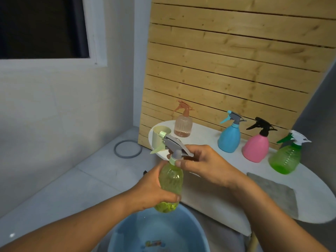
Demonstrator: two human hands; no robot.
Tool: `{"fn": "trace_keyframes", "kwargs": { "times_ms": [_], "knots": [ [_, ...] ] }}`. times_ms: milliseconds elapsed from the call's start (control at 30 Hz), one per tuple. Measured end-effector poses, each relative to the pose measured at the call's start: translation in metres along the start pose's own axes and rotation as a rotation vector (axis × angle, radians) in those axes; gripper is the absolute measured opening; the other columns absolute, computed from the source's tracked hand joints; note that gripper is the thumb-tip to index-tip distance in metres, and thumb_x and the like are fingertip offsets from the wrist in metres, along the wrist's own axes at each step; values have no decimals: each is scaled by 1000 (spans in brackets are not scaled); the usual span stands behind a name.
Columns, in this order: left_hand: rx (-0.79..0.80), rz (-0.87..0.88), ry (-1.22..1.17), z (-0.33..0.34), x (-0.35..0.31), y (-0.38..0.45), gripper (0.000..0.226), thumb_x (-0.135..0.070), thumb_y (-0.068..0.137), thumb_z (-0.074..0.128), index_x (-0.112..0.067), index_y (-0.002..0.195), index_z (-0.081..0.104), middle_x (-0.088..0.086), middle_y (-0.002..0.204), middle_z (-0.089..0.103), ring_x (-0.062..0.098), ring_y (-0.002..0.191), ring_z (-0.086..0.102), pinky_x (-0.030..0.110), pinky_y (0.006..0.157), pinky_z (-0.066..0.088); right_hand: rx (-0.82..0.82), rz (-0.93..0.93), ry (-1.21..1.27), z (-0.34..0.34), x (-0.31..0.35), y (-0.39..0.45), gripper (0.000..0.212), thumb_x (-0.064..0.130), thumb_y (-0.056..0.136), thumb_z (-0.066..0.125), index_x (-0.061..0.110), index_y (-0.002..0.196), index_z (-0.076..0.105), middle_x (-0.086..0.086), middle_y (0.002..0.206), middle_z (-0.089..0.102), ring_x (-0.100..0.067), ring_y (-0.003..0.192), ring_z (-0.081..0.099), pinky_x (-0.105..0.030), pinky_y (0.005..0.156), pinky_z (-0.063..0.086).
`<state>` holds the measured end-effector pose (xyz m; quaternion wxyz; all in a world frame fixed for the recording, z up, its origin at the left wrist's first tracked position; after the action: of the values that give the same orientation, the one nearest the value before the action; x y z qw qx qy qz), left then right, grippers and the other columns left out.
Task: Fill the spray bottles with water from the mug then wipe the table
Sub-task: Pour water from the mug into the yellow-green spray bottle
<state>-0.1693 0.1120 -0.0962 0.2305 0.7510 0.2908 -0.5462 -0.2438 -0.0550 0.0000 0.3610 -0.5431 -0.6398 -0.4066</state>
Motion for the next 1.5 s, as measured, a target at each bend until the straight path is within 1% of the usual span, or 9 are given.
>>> {"fn": "trace_keyframes", "kwargs": {
  "times_ms": [100, 333, 567, 733, 867, 1000, 1067, 1300, 1500],
  "knots": [
    [7, -10, -29, 1, 6, 1, 78, -14, 66, 93, -48, 125, 55, -12, 111, 72, 12, 110, 70, 40, 95, 60, 30, 22, -52, 3, -6, 3, 21, 18, 94, 72, 10, 112, 73, -17, 110, 72, -30, 104, 70, -47, 98, 55],
    [-25, -6, -48, 5, 17, 14, 77, -10, 64, 92, -47, 120, 55, -13, 106, 71, 6, 101, 71, 34, 85, 63, 26, -4, -364, -1, -6, 8, 13, 27, 91, 76, 26, 103, 71, 11, 95, 65, -5, 86, 60, -18, 77, 47],
    [-173, 22, -101, 14, 23, 23, 71, -3, 65, 91, -36, 115, 53, -10, 110, 69, 4, 103, 68, 27, 87, 59, -474, 0, -482, 31, -25, 11, 40, 50, 75, 84, 25, 82, 53, 9, 77, 56, -9, 72, 51, -23, 58, 44],
    [-248, -18, -235, 19, 24, 28, 73, -18, 62, 96, -37, 120, 57, -9, 118, 71, 15, 113, 70, 47, 96, 59, -505, -29, -314, 48, -26, 14, 24, 45, 86, 76, 31, 100, 63, 11, 92, 61, -8, 82, 56, -21, 66, 49],
    [-300, -27, -228, 18, 20, 26, 68, -17, 69, 95, -40, 119, 54, -14, 116, 68, 8, 109, 67, 30, 87, 60, -454, -51, -263, 54, -27, 12, 36, 46, 93, 66, 33, 126, 66, 15, 108, 61, -5, 95, 58, -14, 75, 48],
    [-265, -3, -365, 21, -2, 18, 10, -19, 95, 63, -11, 100, 61, 3, 79, 73, 13, 76, 74, 26, 59, 59, -634, 18, -225, 63, -32, 15, 27, 42, 82, 80, 28, 93, 61, 8, 89, 59, -11, 81, 56, -29, 69, 51],
    [-223, 21, -361, 26, -3, 14, 26, -16, 106, 44, -12, 83, 56, -1, 56, 61, 6, 52, 65, 16, 46, 50, -692, 54, -247, 70, -33, 16, 37, 47, 78, 81, 26, 86, 52, 6, 84, 56, -13, 76, 53, -35, 67, 53],
    [-280, 8, -447, 23, 8, 20, 32, -28, 99, 61, -7, 123, 63, 0, 84, 70, 5, 73, 71, 19, 63, 59, -661, 24, -372, 75, -35, 17, 35, 56, 84, 71, 31, 97, 49, 12, 92, 56, -11, 85, 56, -36, 72, 54],
    [-280, -59, -557, 23, 10, 23, 19, -31, 100, 56, -15, 108, 65, 4, 81, 67, 9, 71, 71, 23, 59, 58, -619, 26, -353, 75, -35, 14, 43, 58, 87, 57, 41, 126, 56, 15, 114, 56, -11, 104, 58, -38, 87, 57]
  ]
}}
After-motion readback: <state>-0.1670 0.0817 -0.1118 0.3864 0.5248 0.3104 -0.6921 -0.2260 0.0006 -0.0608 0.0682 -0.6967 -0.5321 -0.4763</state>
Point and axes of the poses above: each hand's wrist, its own y-axis towards the middle knuckle, its own z-axis out of the palm, x = y × z, the point moved 2 cm from there along y, towards the middle knuckle
